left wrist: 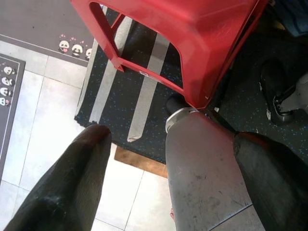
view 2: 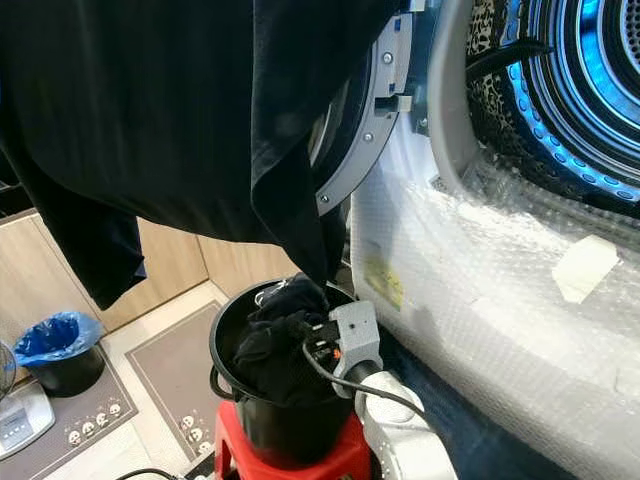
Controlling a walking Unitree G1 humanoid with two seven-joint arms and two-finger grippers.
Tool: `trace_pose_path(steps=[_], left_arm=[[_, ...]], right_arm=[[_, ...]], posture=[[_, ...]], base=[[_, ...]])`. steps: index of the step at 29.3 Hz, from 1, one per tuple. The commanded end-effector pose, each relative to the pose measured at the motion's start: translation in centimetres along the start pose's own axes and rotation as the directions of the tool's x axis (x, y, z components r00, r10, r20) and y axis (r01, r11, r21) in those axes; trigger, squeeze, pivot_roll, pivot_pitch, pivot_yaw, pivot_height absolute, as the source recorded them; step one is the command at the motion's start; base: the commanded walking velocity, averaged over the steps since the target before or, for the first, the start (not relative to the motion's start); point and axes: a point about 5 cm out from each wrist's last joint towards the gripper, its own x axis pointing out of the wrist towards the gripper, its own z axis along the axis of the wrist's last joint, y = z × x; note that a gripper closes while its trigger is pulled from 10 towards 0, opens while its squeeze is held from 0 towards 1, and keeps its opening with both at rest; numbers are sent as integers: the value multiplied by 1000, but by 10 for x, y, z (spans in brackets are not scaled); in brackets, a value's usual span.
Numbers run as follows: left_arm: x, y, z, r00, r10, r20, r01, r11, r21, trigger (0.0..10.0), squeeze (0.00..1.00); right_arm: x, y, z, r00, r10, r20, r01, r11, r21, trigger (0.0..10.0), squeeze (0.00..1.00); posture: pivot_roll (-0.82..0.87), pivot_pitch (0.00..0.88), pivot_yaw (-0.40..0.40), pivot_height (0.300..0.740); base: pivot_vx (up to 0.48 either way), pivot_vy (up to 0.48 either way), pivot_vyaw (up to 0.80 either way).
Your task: Clothes washing
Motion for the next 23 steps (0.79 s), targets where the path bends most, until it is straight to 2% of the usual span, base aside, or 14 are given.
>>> trace_pose_path(steps=[1,3,11,12,16,17,22,23], left_arm=[[-1,-4,-6,999,-16,-27,16,1000,9,10000,0],[0,-4,-5,1000,-17,-27,17,1000,7,10000,0],[0,-5,-3,1000,-18,-24,18,1000,2,10000,0],[0,-5,-3,1000,-18,-25,18,1000,1,10000,0],[0,-5,-4,999,-18,-26,18,1000,0,10000,0],[0,-5,-4,999,-18,-27,18,1000,-1,10000,0],[-1,-5,-7,999,-18,-31,18,1000,-2,10000,0],[-1,-4,-7,999,-18,-33,18,1000,-4,10000,0]], right_arm=[[4,0,1,999,-31,-24,31,999,-14,10000,0],[6,-4,0,995,-88,-38,87,996,-32,10000,0],[8,-14,0,986,-161,-38,159,986,-47,10000,0],[8,-19,2,979,-200,-30,199,979,-35,10000,0],[9,-20,0,980,-191,-61,191,982,1,10000,0],[9,-18,-2,983,-163,-84,166,986,29,10000,1000],[8,-13,-2,991,-101,-93,109,990,92,10000,1000],[7,-10,-1,992,-80,-95,92,987,134,10000,1000]], posture=[[-65,0,-1,740],[-64,0,-3,740],[-64,0,-3,740],[-65,0,-3,740],[-66,0,-1,740],[-66,0,-1,740],[-70,0,-1,740],[-71,0,-2,740]], base=[[0,0,0],[0,0,0],[0,0,0],[0,0,0],[0,0,0],[0,0,0],[0,0,0],[0,0,0]])
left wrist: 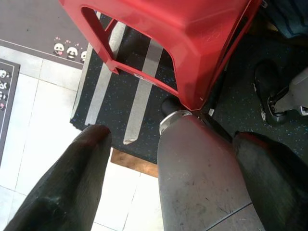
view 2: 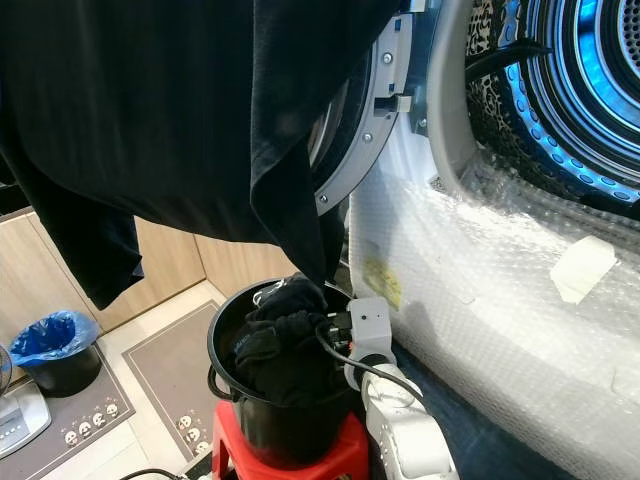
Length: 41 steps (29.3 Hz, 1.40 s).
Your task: Clothes washing
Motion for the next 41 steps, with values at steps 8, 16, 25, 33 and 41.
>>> trace_pose_path(steps=[8,16,25,33,41], left_arm=[[-1,0,-6,999,-10,-33,10,1000,-6,10000,0],[0,-3,-3,1000,-12,-28,11,1000,-15,10000,0],[-1,-1,-9,999,-5,-40,4,1000,-15,10000,0],[-1,0,-8,999,-5,-41,4,1000,-8,10000,0],[-1,-1,-6,999,-9,-38,9,1000,-4,10000,0]], right_arm=[[-2,11,12,997,82,13,-83,988,134,10000,1000],[-1,20,14,995,105,-6,-103,990,100,10000,0],[-2,24,12,994,112,-12,-110,989,99,0,0],[-3,24,14,993,118,1,-118,988,97,0,0],[-5,23,15,992,128,10,-128,987,97,0,0]], posture=[[-74,0,-3,740],[-69,0,-8,740],[-67,0,-4,740],[-73,0,0,740],[-75,0,-1,740]], base=[[0,0,0],[0,0,0],[0,0,0],[0,0,0],[0,0,0]])
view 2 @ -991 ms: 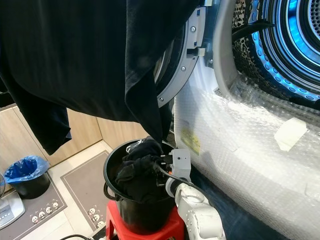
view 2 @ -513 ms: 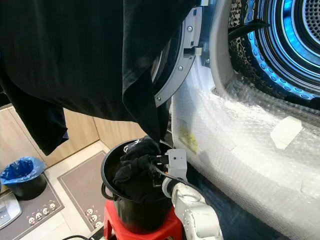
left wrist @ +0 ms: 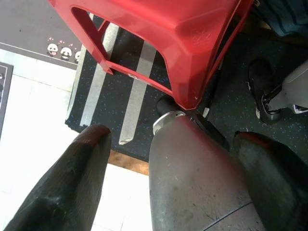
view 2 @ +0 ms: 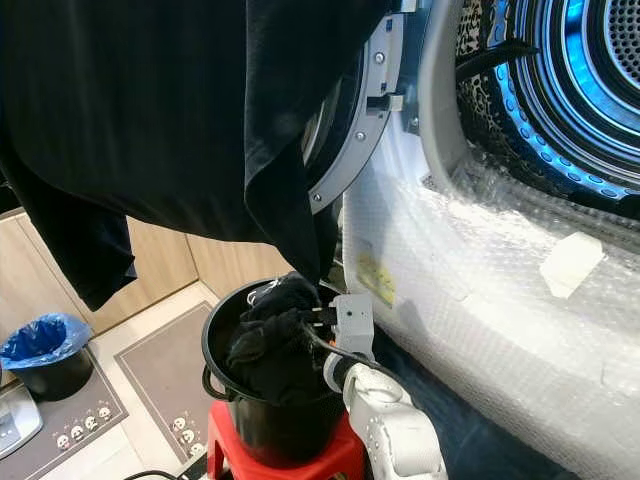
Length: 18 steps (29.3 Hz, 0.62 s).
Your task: Clothes washing
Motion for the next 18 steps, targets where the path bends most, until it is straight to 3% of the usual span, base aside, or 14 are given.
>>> trace_pose_path(steps=[1,18], left_arm=[[-1,1,-6,1000,-1,-27,1,1000,2,10000,0],[0,1,-3,1000,0,-22,0,1000,7,10000,0]], right_arm=[[-1,3,3,1000,17,11,-16,1000,-6,0,0],[0,5,-1,1000,12,-26,-13,999,-39,0,0]], posture=[[-74,0,-2,740],[-68,0,-7,740]], base=[[0,0,0],[0,0,0]])
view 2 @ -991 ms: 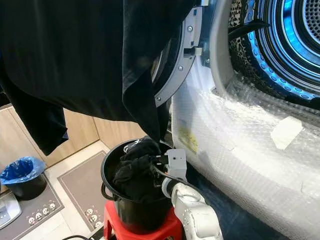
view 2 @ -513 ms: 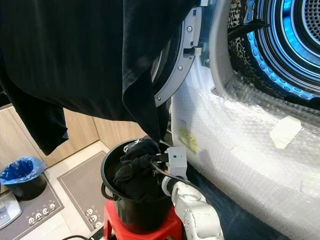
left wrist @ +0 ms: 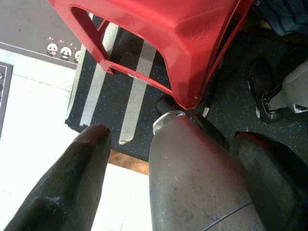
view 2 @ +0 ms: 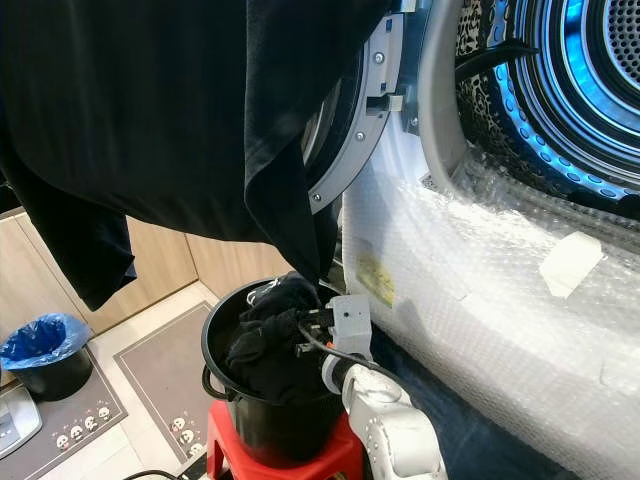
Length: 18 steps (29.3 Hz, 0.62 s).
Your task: Clothes washing
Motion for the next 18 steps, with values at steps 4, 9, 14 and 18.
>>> trace_pose_path(steps=[4,9,14,18], left_arm=[[0,1,-3,1000,0,-18,0,1000,6,10000,0],[0,1,-4,1000,-1,-19,1,1000,10,10000,0],[0,1,-4,1000,-3,-21,3,1000,21,10000,0],[-1,0,-5,1000,-5,-23,6,1000,28,10000,0]], right_arm=[[0,-1,1,1000,-20,-9,20,1000,-14,0,0],[-2,-3,3,1000,-7,1,7,1000,2,0,0],[-6,-6,7,999,38,15,-39,999,31,0,0],[-15,3,16,975,206,82,-207,978,10,0,0]], posture=[[-69,0,-8,740],[-70,0,-8,740],[-75,0,-5,740],[-80,0,-2,740]], base=[[0,0,0],[0,0,0],[0,0,0],[0,0,0]])
